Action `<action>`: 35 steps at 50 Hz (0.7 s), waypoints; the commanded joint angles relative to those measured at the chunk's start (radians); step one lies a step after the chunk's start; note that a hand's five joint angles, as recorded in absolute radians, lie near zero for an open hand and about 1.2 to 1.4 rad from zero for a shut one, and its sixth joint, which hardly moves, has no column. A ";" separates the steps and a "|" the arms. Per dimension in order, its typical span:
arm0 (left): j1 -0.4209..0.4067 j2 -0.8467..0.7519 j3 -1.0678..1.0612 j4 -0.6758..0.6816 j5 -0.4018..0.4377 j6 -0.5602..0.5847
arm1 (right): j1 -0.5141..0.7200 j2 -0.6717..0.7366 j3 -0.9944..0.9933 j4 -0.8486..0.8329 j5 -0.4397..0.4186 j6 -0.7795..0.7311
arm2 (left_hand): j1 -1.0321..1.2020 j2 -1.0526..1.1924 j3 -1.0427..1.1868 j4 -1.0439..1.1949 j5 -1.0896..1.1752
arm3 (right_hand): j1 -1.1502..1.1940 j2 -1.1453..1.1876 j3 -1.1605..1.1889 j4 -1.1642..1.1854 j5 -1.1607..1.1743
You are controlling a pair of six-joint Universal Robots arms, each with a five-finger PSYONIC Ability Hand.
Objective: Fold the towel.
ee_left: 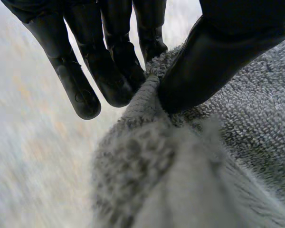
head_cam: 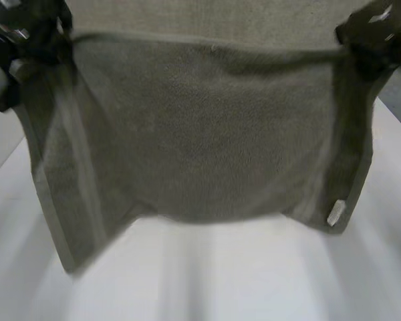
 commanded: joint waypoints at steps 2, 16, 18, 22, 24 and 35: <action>-0.024 -0.382 0.239 0.009 -0.032 0.015 | 0.078 0.288 -0.103 -0.181 0.105 -0.062 | 0.147 0.060 0.061 0.039 0.100 | 0.047 0.072 0.066 0.059 0.050; -0.054 -0.418 0.711 0.010 -0.113 -0.014 | 0.091 0.276 -0.417 -0.371 0.115 -0.003 | 0.147 0.060 0.061 0.039 0.100 | 0.047 0.072 0.066 0.059 0.050; -0.052 -0.396 0.711 0.009 -0.110 -0.018 | 0.092 0.264 -0.409 -0.371 0.100 -0.002 | 0.147 0.060 0.061 0.039 0.100 | 0.047 0.072 0.066 0.059 0.050; -0.054 -0.362 0.653 0.000 -0.098 -0.032 | 0.091 0.224 -0.328 -0.361 0.064 0.000 | 0.147 0.060 0.061 0.039 0.100 | 0.047 0.072 0.066 0.059 0.050; -0.054 -0.355 0.610 -0.002 -0.095 -0.034 | 0.085 0.207 -0.273 -0.359 0.051 0.000 | 0.147 0.060 0.061 0.039 0.100 | 0.047 0.072 0.066 0.059 0.050; -0.021 -0.281 0.098 0.045 -0.006 -0.017 | -0.012 0.086 0.225 -0.377 -0.127 0.000 | 0.147 0.060 0.061 0.039 0.100 | 0.047 0.072 0.066 0.059 0.050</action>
